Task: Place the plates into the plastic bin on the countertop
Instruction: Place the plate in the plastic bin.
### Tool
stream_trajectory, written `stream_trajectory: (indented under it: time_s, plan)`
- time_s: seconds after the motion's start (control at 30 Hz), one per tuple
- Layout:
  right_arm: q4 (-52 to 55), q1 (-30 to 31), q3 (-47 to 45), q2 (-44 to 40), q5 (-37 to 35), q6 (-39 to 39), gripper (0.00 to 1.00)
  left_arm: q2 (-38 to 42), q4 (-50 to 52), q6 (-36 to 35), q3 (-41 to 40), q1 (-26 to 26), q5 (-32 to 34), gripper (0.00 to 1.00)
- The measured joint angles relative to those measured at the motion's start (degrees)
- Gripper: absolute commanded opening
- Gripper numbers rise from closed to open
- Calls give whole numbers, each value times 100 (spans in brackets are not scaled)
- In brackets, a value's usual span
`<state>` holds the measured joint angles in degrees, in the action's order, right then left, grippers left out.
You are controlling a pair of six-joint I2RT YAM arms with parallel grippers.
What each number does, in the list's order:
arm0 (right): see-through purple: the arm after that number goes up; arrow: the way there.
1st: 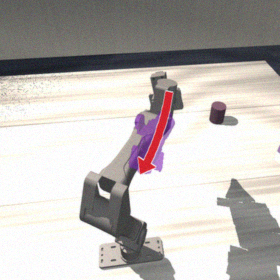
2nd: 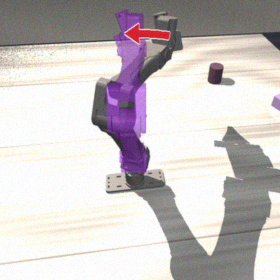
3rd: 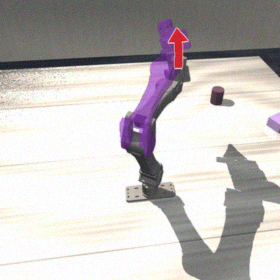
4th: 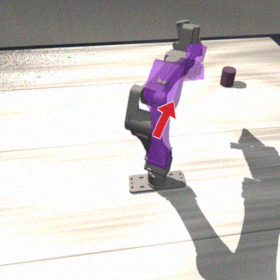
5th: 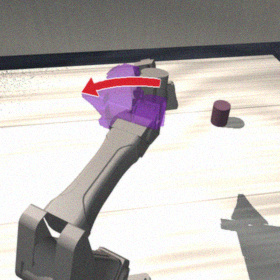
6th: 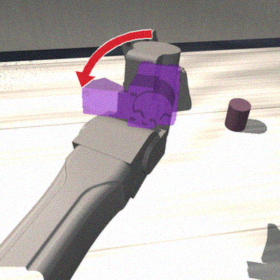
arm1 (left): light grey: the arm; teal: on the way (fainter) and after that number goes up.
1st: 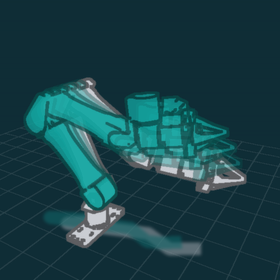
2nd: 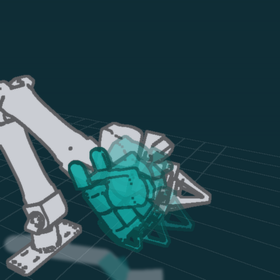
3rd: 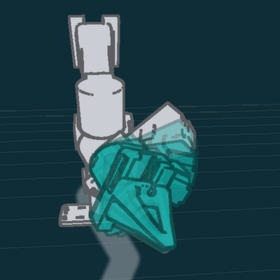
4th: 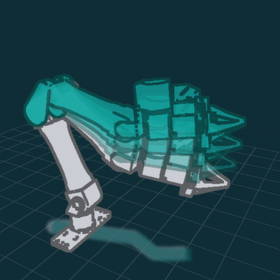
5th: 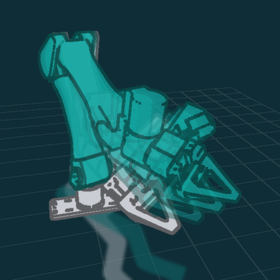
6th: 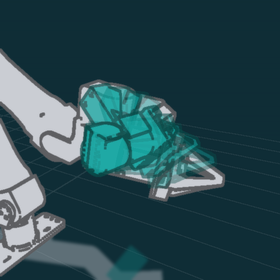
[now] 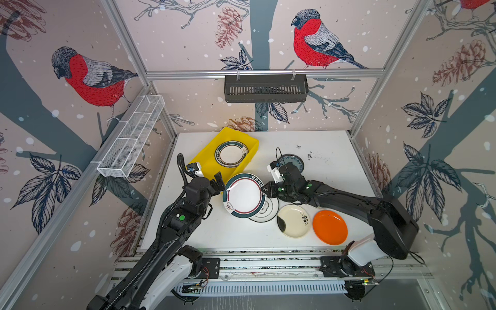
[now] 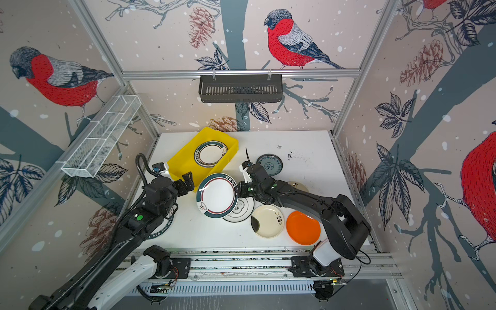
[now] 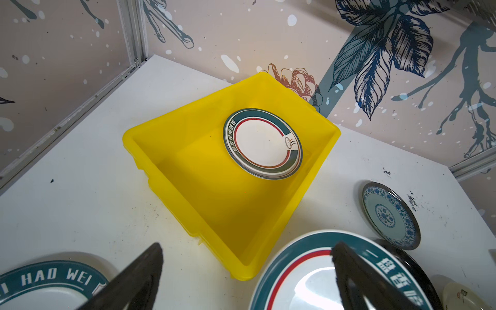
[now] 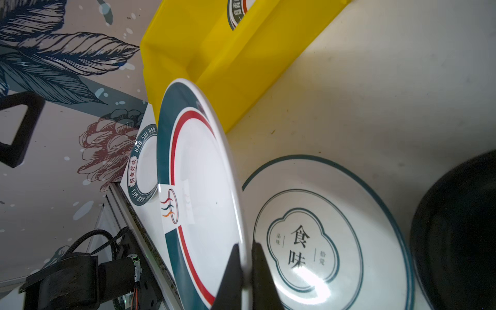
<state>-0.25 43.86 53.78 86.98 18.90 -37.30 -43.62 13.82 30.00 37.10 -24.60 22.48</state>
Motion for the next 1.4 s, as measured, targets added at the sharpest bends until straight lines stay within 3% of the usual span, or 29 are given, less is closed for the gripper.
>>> stream_trajectory:
  time_s: [0.27,0.6,0.9,1.23,1.4]
  plan:
    - [284,-887,527,-151,306,181,0,-26,-293,31,-37,4,129,97]
    - [542,-1351,2588,1639,-26,717,0,-225,-573,131,-136,4,120,97]
    - [798,-1287,4760,3451,0,728,0,-225,-590,166,-133,4,-26,97]
    - [1357,-957,6476,4505,-691,994,0,-184,-595,168,-164,4,-52,97]
    - [1438,-883,6876,4852,-909,1080,0,-208,-610,168,-164,4,-122,97]
